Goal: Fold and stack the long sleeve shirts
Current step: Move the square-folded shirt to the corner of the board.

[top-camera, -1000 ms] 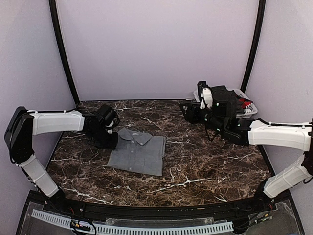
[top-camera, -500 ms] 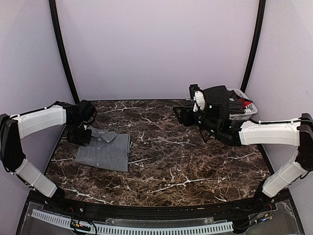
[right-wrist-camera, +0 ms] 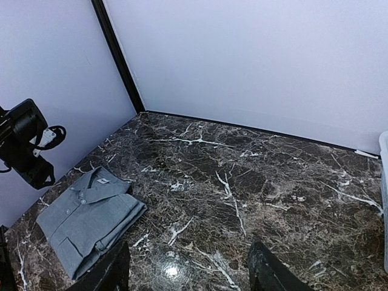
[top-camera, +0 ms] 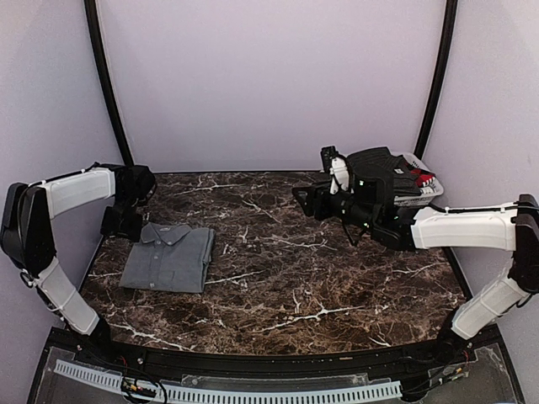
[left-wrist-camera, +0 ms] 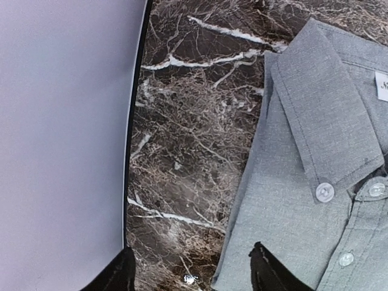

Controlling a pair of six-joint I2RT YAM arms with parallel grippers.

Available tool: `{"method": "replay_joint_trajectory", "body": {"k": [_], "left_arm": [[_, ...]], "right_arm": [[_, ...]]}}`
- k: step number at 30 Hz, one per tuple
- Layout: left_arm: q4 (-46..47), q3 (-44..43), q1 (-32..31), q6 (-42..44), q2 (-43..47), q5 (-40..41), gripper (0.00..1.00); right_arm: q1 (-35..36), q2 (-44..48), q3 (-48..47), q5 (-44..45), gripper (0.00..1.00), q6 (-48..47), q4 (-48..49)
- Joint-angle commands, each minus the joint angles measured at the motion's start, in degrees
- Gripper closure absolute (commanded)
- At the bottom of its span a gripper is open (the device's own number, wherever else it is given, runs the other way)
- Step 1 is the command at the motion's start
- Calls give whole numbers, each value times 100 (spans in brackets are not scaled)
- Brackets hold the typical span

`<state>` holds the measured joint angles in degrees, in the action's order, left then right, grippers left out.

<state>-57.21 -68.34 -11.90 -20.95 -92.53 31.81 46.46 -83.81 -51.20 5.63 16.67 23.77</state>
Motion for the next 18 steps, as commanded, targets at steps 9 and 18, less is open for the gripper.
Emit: {"method": "replay_joint_trajectory", "body": {"k": [9,18], "left_arm": [[1331,-551,-774,-860,558,-2448,11],[2638,-1006,-1734,-1400,-778,-3064,5]], "right_arm": [[-14,-117,-499,120,26,113,-645],[-34,28,-569,275,15,249,-1094]]}}
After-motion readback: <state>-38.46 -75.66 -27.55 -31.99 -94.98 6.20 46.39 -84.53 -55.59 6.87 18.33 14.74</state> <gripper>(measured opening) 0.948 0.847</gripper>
